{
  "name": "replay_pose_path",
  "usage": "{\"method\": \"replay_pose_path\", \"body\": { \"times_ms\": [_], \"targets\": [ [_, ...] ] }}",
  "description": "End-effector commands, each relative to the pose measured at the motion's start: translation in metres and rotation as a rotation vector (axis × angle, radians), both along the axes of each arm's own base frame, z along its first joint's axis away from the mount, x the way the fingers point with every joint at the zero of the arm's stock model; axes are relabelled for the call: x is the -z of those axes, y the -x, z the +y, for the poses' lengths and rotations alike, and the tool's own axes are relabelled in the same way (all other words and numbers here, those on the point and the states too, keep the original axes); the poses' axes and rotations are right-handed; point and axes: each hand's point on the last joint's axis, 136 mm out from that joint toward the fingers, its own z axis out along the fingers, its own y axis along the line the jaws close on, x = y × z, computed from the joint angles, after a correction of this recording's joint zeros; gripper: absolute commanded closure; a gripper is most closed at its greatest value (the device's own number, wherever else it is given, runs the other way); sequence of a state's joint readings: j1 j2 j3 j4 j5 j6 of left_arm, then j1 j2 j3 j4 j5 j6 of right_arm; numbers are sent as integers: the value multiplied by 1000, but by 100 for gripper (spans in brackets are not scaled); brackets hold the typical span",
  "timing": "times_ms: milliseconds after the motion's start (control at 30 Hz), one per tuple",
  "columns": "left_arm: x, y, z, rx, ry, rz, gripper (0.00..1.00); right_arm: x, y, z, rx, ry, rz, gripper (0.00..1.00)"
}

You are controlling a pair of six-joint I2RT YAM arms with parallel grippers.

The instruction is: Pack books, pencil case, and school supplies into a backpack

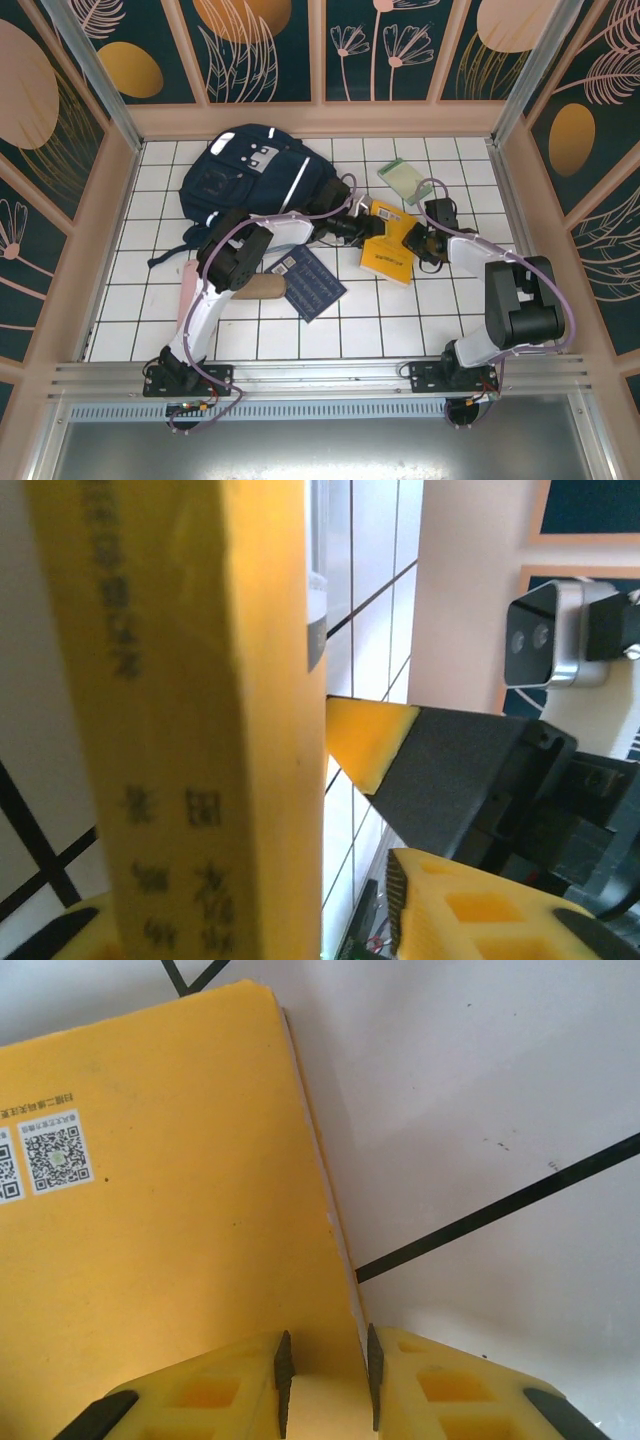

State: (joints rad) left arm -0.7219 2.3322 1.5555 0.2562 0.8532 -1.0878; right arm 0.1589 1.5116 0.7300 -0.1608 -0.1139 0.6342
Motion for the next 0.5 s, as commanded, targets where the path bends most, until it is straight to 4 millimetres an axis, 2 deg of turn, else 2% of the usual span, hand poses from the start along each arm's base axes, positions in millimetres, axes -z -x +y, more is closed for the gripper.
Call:
{"method": "replay_pose_path", "body": {
  "times_ms": [0,67,200,367,467],
  "targets": [
    [-35,6,-9,65,45,-94,68,-11,-2,12,-32,-57,-34,70],
    [-37,5,-7,62,39,-104,78,-15,-3,9,-27,-56,-40,63],
    [-53,-4,2,42,62,-123,94,-29,-5,4,-30,-134,-80,37],
    [-91,-16,16,20,167,-140,100,-56,-7,8,-76,-320,-191,17],
    [-111,-18,19,29,227,-143,100,-70,-6,16,-125,-446,-237,11]
  ]
}}
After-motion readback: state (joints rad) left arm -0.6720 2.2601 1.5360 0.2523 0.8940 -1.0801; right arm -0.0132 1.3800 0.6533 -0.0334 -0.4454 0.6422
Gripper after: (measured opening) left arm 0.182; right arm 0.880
